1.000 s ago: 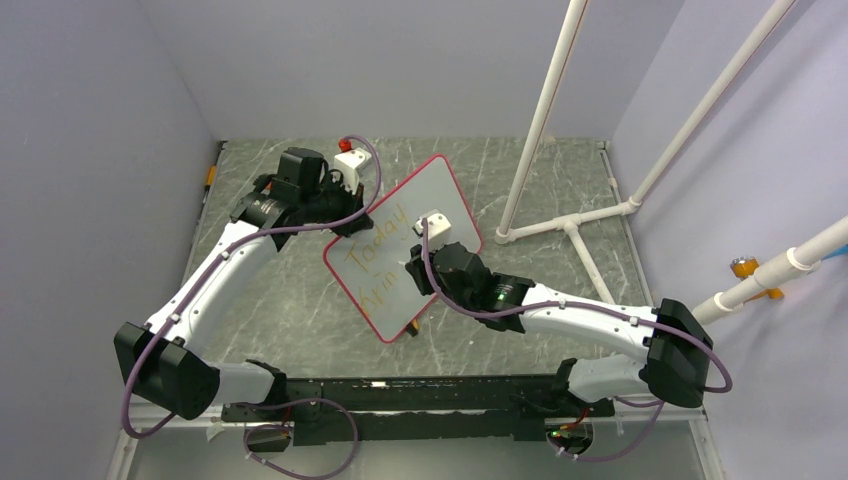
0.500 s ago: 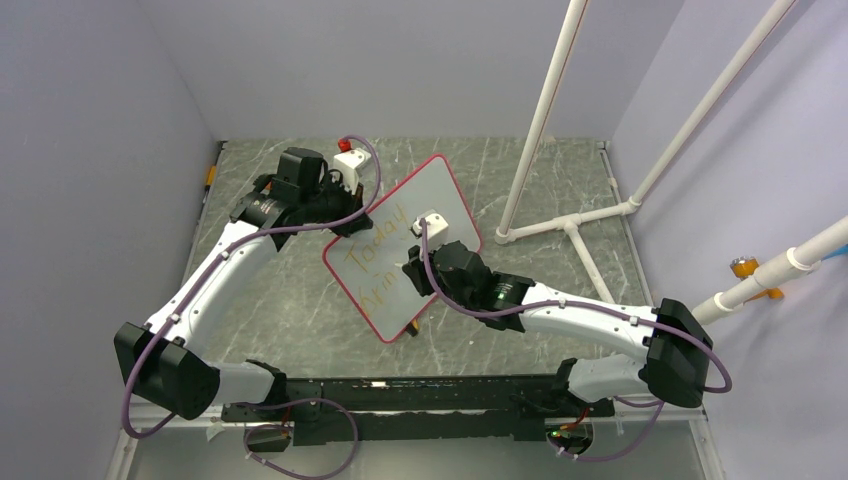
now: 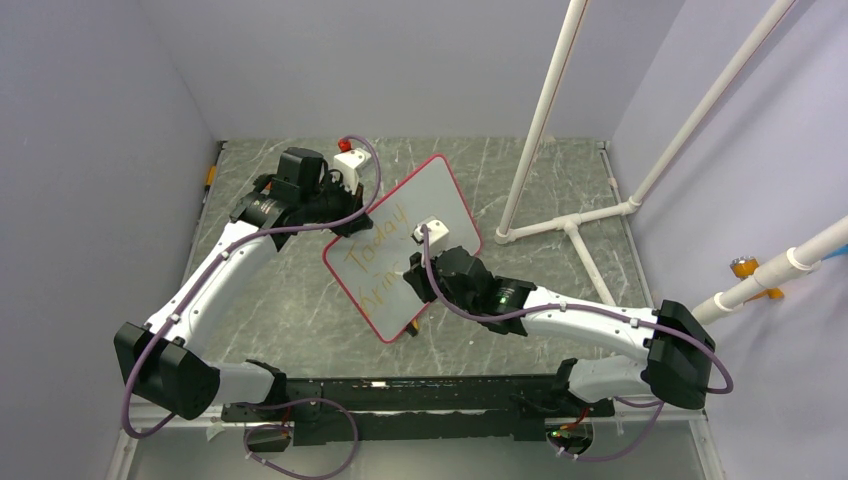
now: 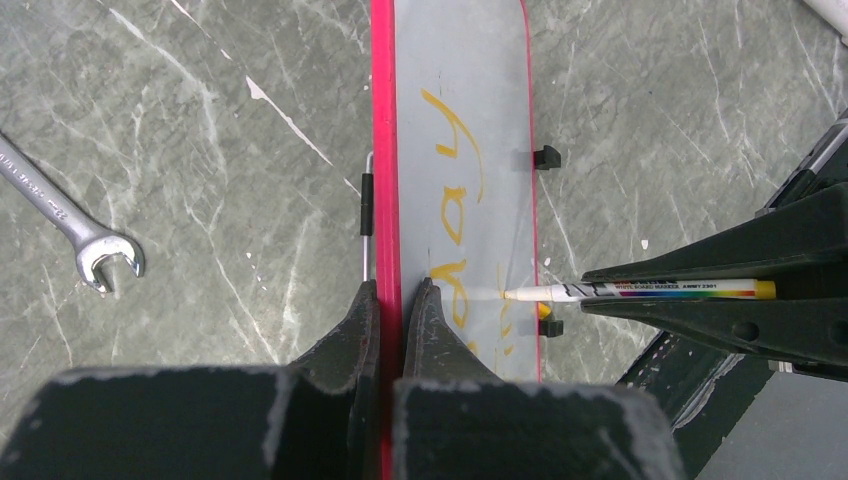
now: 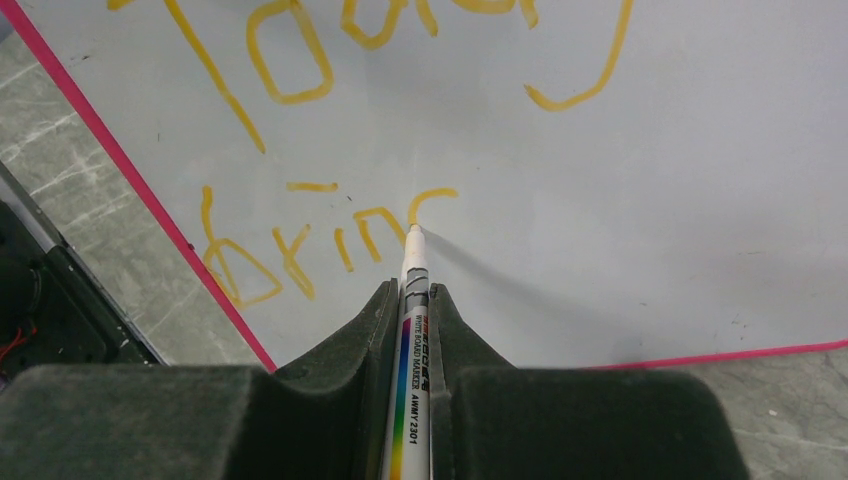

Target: Write a sentence on the whiteboard

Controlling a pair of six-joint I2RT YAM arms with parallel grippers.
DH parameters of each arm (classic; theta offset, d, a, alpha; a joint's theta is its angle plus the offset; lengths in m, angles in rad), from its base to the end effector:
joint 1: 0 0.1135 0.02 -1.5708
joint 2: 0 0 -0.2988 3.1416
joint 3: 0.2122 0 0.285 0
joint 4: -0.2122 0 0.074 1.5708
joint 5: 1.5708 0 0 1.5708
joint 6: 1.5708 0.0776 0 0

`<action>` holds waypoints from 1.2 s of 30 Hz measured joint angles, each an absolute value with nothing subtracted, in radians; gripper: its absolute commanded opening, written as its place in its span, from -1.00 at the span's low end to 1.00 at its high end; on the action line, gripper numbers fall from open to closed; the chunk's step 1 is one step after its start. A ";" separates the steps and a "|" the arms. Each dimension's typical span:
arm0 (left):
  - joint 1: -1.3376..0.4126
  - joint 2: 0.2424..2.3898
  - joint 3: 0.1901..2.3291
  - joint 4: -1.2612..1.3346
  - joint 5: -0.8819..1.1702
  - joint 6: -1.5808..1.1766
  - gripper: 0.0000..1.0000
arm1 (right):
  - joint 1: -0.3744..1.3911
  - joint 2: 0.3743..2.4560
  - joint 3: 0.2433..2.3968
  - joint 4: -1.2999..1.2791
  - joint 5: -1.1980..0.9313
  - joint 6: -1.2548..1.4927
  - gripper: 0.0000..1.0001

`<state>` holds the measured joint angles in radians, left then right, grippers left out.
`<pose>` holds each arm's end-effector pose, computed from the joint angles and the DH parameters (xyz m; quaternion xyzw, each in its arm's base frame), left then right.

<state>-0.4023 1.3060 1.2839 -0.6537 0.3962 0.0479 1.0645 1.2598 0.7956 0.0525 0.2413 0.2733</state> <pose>0.2968 -0.1588 0.3647 0.2803 0.8426 -0.2494 0.3863 0.1818 0.2896 0.2671 -0.2593 0.7919 0.2581 0.4890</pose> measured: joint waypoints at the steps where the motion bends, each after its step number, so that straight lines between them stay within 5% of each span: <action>1: -0.402 1.306 1.284 -0.654 0.396 0.048 -1.00 | 1.065 1.259 0.795 0.052 0.242 0.274 -1.00; 36: -0.403 1.306 1.284 -0.651 0.395 0.048 -1.00 | 1.061 1.283 0.865 0.009 0.313 0.241 -1.00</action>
<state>-0.4026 1.3056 1.2839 -0.6510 0.3954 0.0479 1.0607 1.2831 0.8654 0.0093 0.3130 0.2409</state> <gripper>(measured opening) 0.043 0.138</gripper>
